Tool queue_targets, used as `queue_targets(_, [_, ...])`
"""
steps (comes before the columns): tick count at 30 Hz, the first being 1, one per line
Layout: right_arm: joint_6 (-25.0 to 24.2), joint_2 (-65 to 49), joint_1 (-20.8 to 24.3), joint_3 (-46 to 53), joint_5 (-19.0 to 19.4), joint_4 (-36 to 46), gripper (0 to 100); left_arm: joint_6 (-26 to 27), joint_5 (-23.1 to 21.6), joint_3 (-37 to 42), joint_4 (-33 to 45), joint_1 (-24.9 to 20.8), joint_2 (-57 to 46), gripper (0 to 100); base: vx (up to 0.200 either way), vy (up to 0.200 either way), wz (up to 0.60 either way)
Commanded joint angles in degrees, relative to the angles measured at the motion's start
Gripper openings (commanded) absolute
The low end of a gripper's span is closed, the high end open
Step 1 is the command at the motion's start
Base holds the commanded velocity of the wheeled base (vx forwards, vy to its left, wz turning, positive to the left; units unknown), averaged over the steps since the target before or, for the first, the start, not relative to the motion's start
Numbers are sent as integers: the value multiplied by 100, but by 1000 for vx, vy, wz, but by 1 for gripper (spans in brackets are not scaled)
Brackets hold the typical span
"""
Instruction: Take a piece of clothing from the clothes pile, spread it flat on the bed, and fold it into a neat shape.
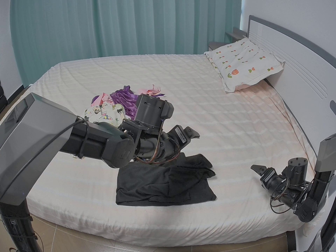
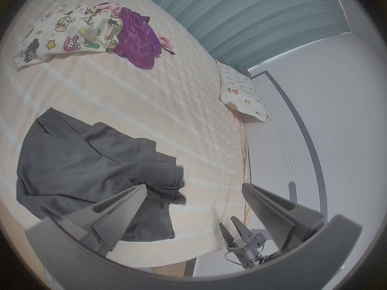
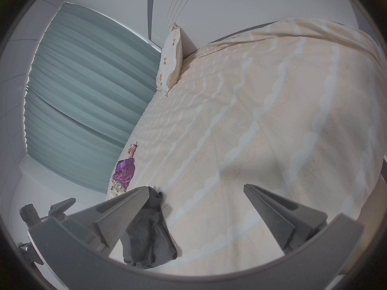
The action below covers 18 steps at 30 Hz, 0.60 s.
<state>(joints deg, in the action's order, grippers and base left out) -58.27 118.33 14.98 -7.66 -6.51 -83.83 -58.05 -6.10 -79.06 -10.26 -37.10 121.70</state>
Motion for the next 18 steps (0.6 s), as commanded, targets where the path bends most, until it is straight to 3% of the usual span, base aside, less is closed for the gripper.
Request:
queue_targets(1, [0, 23, 5, 10, 1, -1, 100, 4, 82, 57, 7, 1, 12, 100, 0, 0, 0])
queue_targets(7, [0, 23, 5, 27, 1, -1, 100, -163, 293, 549, -28, 150, -15, 100, 0, 0, 0])
queue_targets(18, [-9, 58, 13, 27, 9, -1, 100, -479, 170, 2149, -248, 1301, -718, 100, 0, 0, 0])
